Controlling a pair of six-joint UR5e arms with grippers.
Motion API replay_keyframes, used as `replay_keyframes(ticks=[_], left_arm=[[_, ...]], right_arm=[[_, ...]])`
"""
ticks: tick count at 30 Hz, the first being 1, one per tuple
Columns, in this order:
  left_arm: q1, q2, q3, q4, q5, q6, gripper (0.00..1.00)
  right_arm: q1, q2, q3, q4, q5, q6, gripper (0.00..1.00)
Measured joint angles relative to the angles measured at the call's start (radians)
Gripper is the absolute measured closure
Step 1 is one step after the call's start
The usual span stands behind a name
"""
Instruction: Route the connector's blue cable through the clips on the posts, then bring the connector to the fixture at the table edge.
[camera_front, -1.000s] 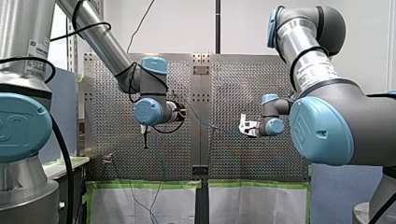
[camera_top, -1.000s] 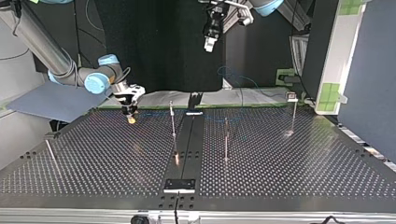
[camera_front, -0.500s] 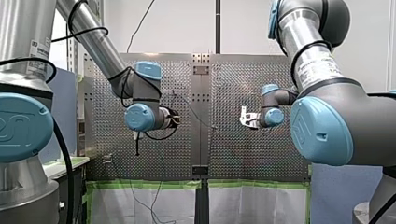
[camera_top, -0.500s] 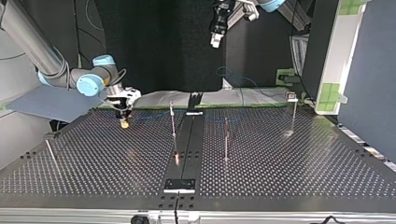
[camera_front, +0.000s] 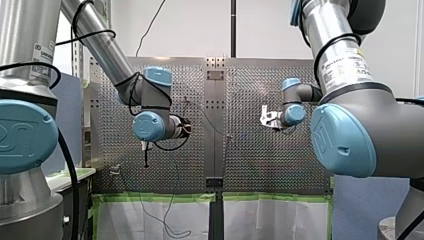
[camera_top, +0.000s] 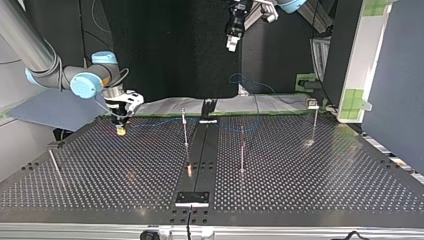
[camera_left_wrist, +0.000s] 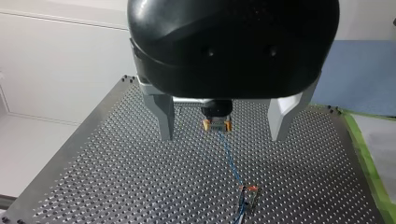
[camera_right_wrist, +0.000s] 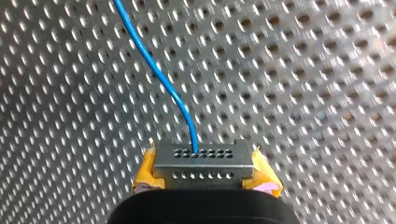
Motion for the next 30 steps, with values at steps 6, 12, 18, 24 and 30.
replay_keyframes(ticks=[6, 12, 18, 24, 30], left_arm=[[0.000, 0.000, 0.000, -0.004, 0.000, 0.002, 0.00], [0.000, 0.000, 0.000, -0.005, -0.001, 0.002, 0.00], [0.001, 0.000, 0.000, -0.004, -0.003, 0.002, 0.00], [0.001, 0.000, 0.000, -0.005, -0.003, 0.001, 0.00], [0.001, 0.000, 0.000, -0.007, -0.003, 0.000, 0.00]], right_arm=[[-0.020, -0.055, 0.055, -0.025, 0.055, -0.002, 1.00], [-0.044, -0.113, 0.084, -0.066, 0.092, -0.001, 1.00], [-0.063, -0.173, 0.105, -0.091, 0.095, 0.000, 1.00], [-0.077, -0.226, 0.115, -0.112, 0.094, 0.001, 1.00], [-0.091, -0.282, 0.119, -0.112, 0.092, -0.002, 1.00]])
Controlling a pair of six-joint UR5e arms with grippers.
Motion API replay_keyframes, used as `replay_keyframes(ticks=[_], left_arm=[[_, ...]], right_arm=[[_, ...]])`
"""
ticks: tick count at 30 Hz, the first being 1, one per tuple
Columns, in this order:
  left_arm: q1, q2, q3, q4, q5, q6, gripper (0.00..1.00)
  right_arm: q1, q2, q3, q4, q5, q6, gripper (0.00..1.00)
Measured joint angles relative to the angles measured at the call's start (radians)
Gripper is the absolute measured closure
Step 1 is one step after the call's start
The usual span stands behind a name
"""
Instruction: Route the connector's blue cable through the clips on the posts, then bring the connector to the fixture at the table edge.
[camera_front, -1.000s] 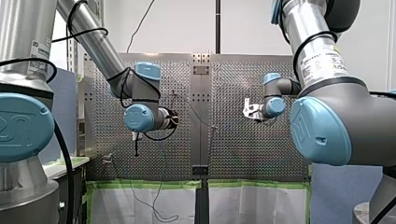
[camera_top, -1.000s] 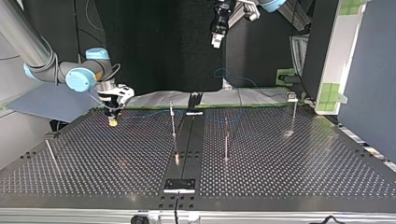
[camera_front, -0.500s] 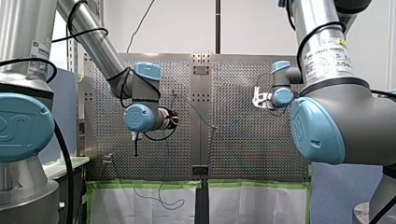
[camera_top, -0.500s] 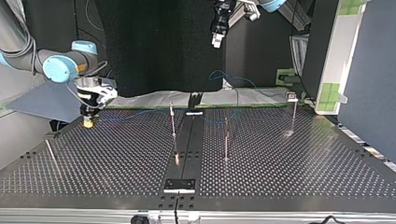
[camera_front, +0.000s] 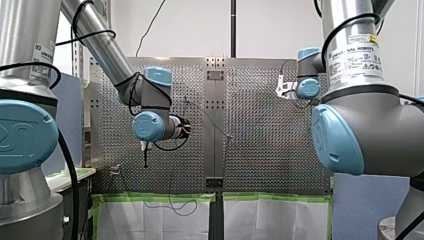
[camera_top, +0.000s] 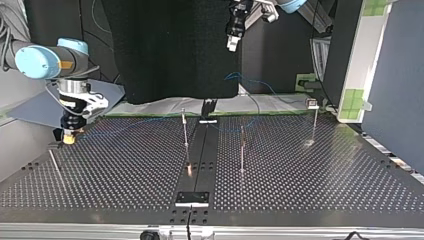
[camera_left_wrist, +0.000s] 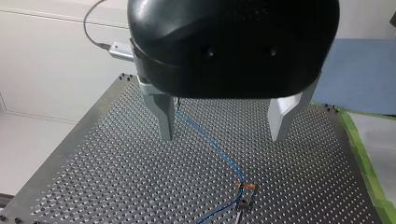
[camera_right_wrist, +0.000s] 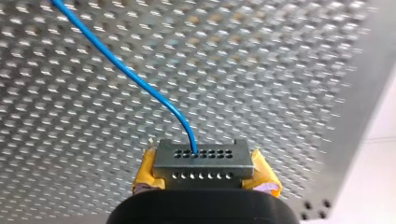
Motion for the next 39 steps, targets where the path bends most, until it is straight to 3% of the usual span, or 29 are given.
replay_keyframes(ticks=[5, 9, 12, 16, 20, 26, 31, 39], left_arm=[[0.002, 0.000, 0.000, 0.000, -0.006, 0.002, 0.00], [0.003, 0.000, 0.000, -0.004, -0.013, 0.004, 0.00], [0.003, 0.000, 0.000, -0.007, -0.014, 0.006, 0.00], [0.003, 0.000, 0.000, -0.009, -0.015, 0.008, 0.00], [0.003, 0.000, 0.000, -0.017, -0.017, 0.008, 0.00], [0.003, 0.000, 0.000, -0.029, -0.029, 0.009, 0.00], [0.003, 0.000, 0.000, -0.032, -0.030, 0.010, 0.00], [0.005, 0.000, 0.000, -0.032, -0.031, 0.009, 0.00]], right_arm=[[-0.017, -0.031, 0.001, 0.002, -0.004, -0.017, 1.00], [-0.044, -0.009, 0.001, 0.023, -0.013, -0.047, 1.00], [-0.070, 0.016, 0.002, 0.047, -0.033, -0.056, 1.00], [-0.100, 0.046, 0.003, 0.064, -0.062, -0.055, 1.00], [-0.136, 0.064, 0.004, 0.051, -0.097, -0.045, 1.00], [-0.182, 0.080, 0.004, 0.037, -0.120, -0.038, 1.00], [-0.203, 0.083, 0.001, 0.028, -0.139, -0.035, 1.00], [-0.227, 0.084, -0.024, 0.041, -0.205, -0.034, 1.00]])
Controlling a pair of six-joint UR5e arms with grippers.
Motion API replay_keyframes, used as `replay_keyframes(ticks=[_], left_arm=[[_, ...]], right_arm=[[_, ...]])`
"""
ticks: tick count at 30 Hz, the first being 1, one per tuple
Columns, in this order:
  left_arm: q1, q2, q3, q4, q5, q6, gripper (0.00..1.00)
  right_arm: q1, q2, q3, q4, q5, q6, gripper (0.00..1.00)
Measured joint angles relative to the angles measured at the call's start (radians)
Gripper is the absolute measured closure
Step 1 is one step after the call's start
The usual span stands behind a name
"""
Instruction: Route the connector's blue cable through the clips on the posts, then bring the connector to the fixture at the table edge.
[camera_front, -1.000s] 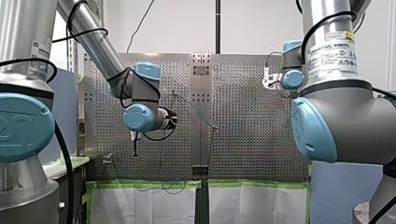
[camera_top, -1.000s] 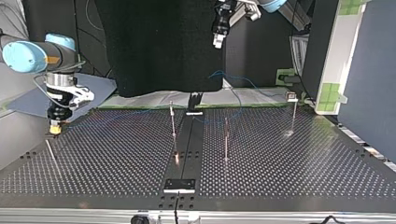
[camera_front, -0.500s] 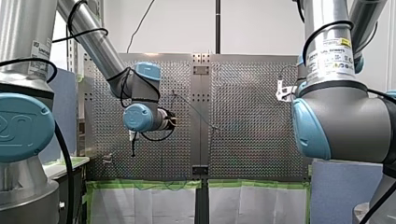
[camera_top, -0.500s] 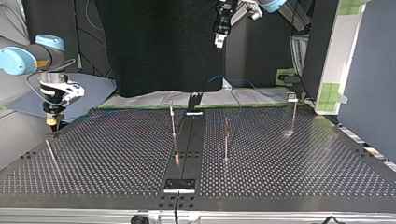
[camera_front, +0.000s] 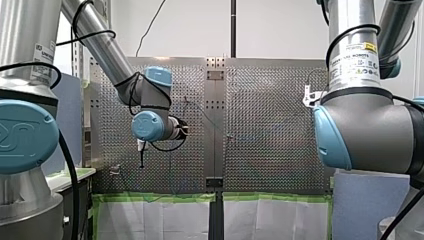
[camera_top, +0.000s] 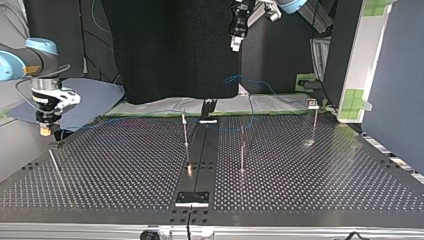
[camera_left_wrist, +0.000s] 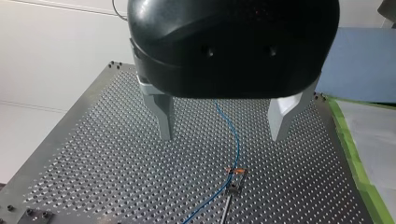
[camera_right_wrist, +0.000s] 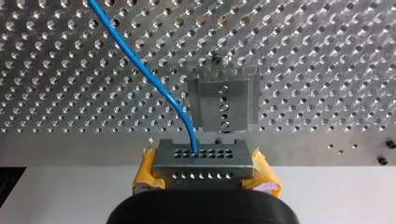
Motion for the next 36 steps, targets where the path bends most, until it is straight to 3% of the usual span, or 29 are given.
replay_keyframes(ticks=[10, 18, 30, 36], left_arm=[[0.001, 0.000, 0.000, -0.009, -0.018, 0.000, 0.00], [0.001, 0.000, 0.000, -0.037, -0.032, 0.010, 0.00], [0.001, 0.000, 0.000, -0.038, -0.035, 0.021, 0.00], [0.003, 0.000, 0.000, -0.039, -0.035, 0.021, 0.00]], right_arm=[[-0.010, 0.001, -0.027, 0.013, -0.089, -0.006, 1.00], [-0.021, 0.003, -0.061, 0.037, -0.159, -0.039, 1.00], [-0.045, 0.041, -0.074, 0.035, -0.169, -0.108, 1.00], [-0.050, 0.056, -0.076, 0.034, -0.169, -0.122, 1.00]])
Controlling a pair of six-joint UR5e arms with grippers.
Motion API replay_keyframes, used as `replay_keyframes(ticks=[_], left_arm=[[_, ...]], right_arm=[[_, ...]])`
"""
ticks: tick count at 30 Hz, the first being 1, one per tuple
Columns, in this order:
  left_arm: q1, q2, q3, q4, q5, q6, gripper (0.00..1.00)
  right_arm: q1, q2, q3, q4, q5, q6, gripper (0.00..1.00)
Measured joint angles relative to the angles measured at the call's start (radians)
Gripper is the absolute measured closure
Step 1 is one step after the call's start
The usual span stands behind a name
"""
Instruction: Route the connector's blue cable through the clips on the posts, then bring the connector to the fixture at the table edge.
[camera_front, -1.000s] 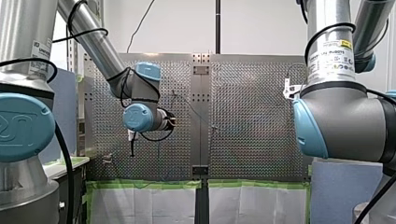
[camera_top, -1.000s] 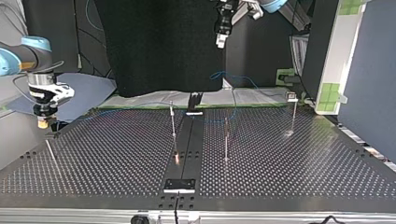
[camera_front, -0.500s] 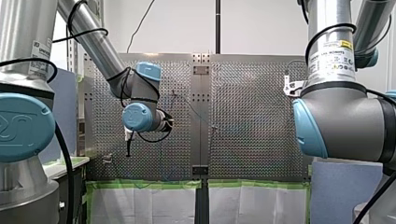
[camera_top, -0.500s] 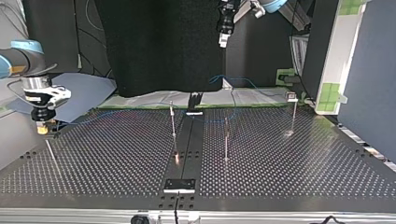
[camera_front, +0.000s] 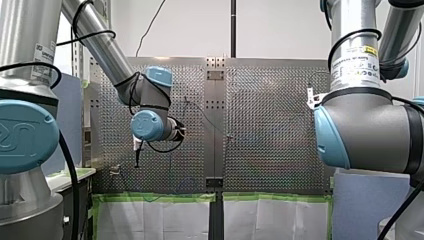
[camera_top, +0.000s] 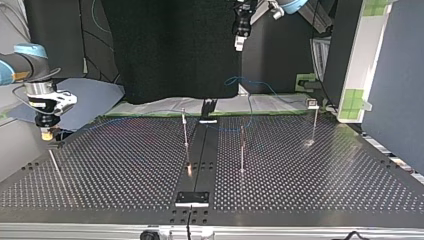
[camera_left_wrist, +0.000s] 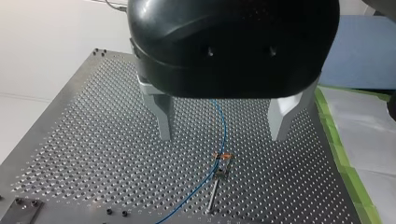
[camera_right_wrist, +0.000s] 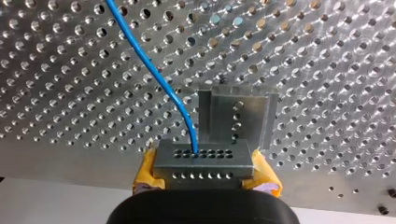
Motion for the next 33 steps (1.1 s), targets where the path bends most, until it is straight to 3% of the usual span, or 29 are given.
replay_keyframes(ticks=[33], left_arm=[[0.015, 0.000, 0.000, -0.001, 0.001, 0.007, 0.00]], right_arm=[[0.013, 0.026, -0.046, -0.001, -0.106, -0.016, 1.00]])
